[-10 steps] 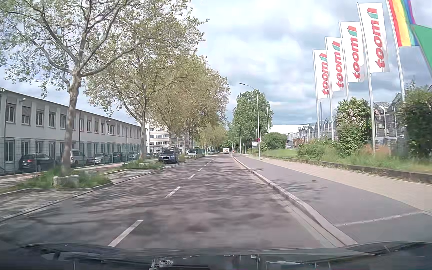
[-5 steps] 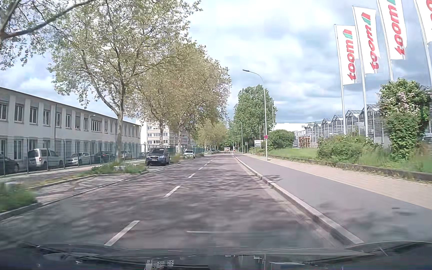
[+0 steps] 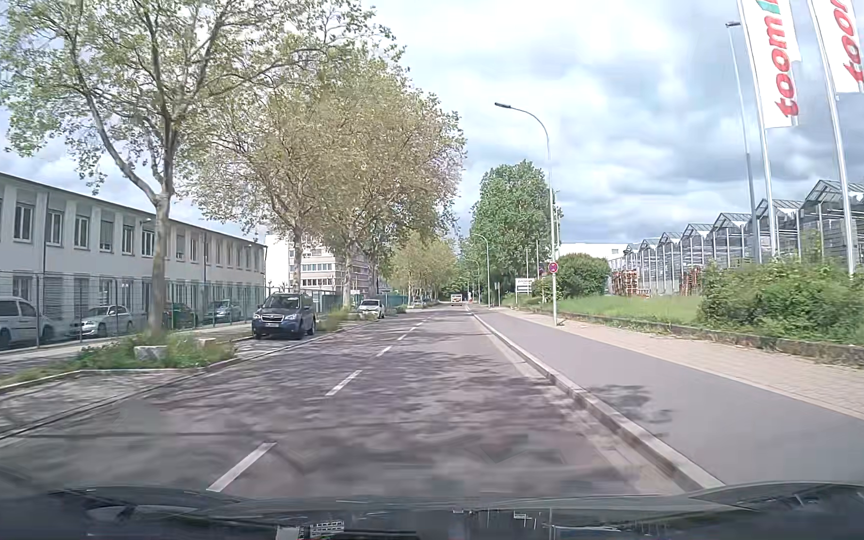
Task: Follow the waypoints while adhering to traffic rules and regulations
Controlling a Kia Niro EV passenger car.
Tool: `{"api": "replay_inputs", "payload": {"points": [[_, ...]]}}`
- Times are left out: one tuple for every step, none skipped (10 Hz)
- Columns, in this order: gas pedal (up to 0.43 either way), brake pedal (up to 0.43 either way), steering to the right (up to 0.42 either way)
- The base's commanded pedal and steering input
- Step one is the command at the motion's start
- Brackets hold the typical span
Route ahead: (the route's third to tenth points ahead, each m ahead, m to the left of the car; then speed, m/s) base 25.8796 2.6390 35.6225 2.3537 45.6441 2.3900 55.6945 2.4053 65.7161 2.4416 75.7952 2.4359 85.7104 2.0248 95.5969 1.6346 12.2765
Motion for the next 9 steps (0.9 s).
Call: {"api": "replay_inputs", "payload": {"points": [[0.059, 0.000, -0.002], [0.059, 0.000, -0.002], [0.059, 0.000, -0.002], [0.059, 0.000, -0.002], [0.059, 0.000, -0.002], [0.059, 0.000, -0.002], [0.059, 0.000, -0.002], [0.059, 0.000, -0.002], [0.059, 0.000, -0.002]]}}
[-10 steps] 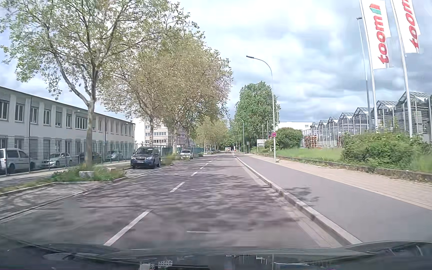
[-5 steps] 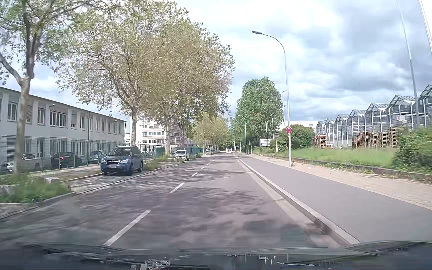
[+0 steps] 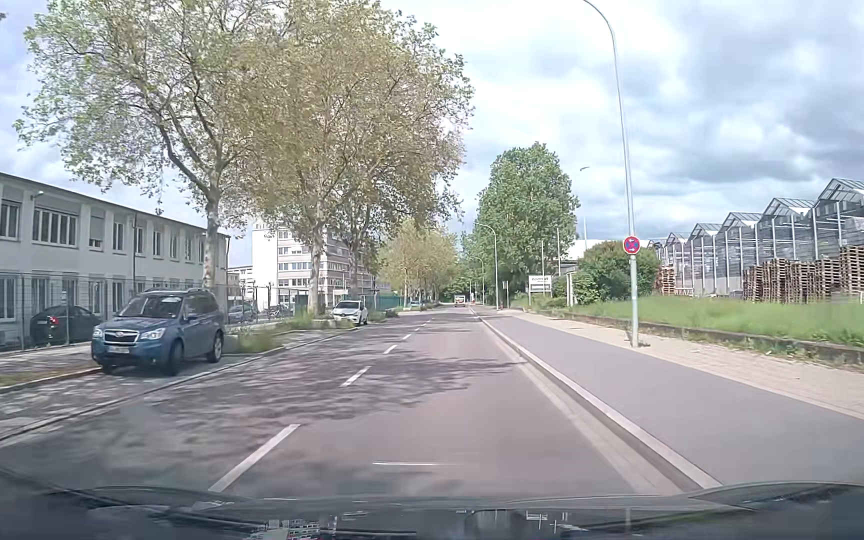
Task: Follow the waypoints while adhering to traffic rules and regulations
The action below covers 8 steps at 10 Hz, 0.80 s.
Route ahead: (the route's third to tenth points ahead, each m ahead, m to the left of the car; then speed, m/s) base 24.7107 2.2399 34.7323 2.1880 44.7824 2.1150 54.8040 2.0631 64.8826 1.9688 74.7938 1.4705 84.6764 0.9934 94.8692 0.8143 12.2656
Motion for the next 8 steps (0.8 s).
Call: {"api": "replay_inputs", "payload": {"points": [[0.059, 0.000, -0.002], [0.059, 0.000, -0.001], [0.059, 0.000, -0.001], [0.059, 0.000, -0.001], [0.059, 0.000, -0.001], [0.059, 0.000, -0.001], [0.059, 0.000, 0.000], [0.059, 0.000, 0.000]]}}
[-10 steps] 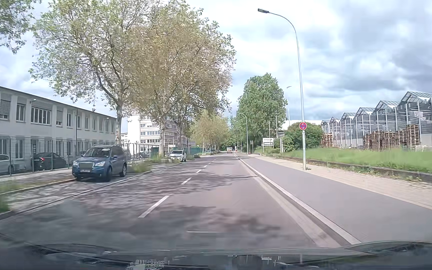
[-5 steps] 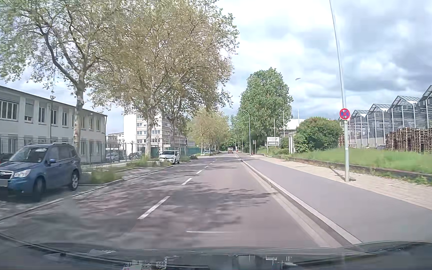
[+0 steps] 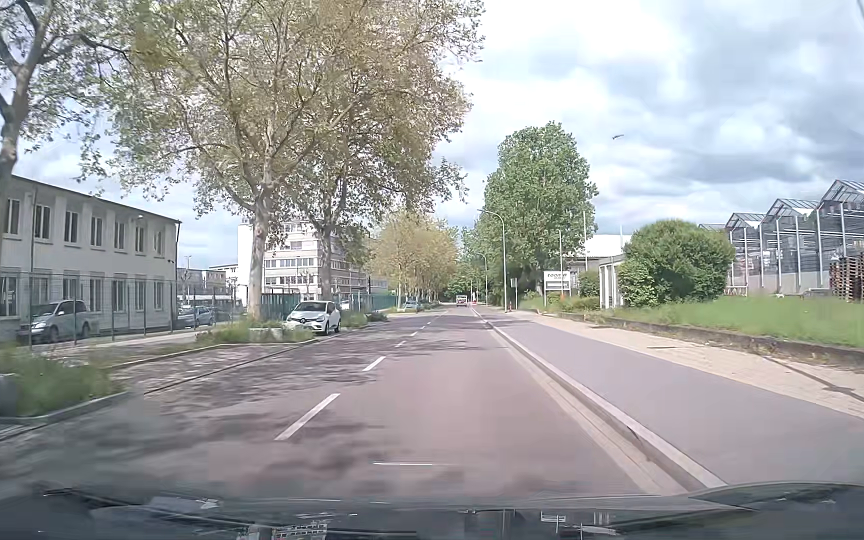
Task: Follow the waypoints while adhering to traffic rules and regulations
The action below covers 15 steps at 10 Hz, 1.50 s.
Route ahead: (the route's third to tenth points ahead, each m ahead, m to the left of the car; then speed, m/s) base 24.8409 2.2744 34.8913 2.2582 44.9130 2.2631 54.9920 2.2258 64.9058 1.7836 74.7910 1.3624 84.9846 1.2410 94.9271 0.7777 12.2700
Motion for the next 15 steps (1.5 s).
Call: {"api": "replay_inputs", "payload": {"points": [[0.059, 0.000, 0.000], [0.059, 0.000, 0.000], [0.059, 0.000, 0.000], [0.059, 0.000, 0.000], [0.059, 0.000, 0.000], [0.059, 0.000, 0.000], [0.067, 0.000, 0.000], [0.067, 0.000, 0.000], [0.067, 0.000, 0.000], [0.067, 0.000, 0.000], [0.067, 0.000, 0.000], [0.067, 0.000, 0.001], [0.067, 0.000, 0.002], [0.067, 0.000, 0.002], [0.067, 0.000, 0.002]]}}
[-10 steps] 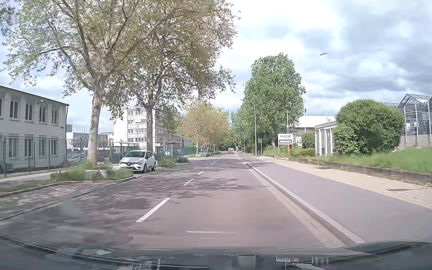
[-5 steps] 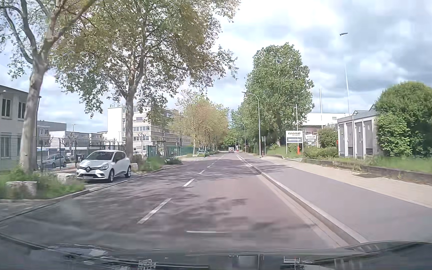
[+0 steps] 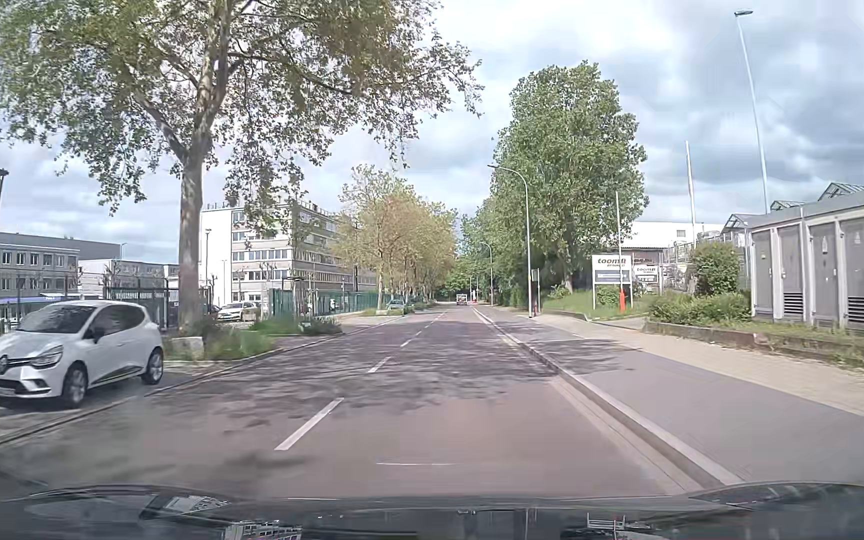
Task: Follow the waypoints while adhering to traffic rules and regulations
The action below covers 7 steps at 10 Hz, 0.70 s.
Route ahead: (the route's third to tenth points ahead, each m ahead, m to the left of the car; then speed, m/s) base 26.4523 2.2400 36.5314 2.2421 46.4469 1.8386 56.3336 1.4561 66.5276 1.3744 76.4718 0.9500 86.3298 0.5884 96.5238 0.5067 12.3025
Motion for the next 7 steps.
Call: {"api": "replay_inputs", "payload": {"points": [[0.067, 0.000, 0.003], [0.067, 0.000, 0.003], [0.067, 0.000, 0.003], [0.067, 0.000, 0.003], [0.067, 0.000, 0.003], [0.067, 0.000, 0.003], [0.067, 0.000, 0.002]]}}
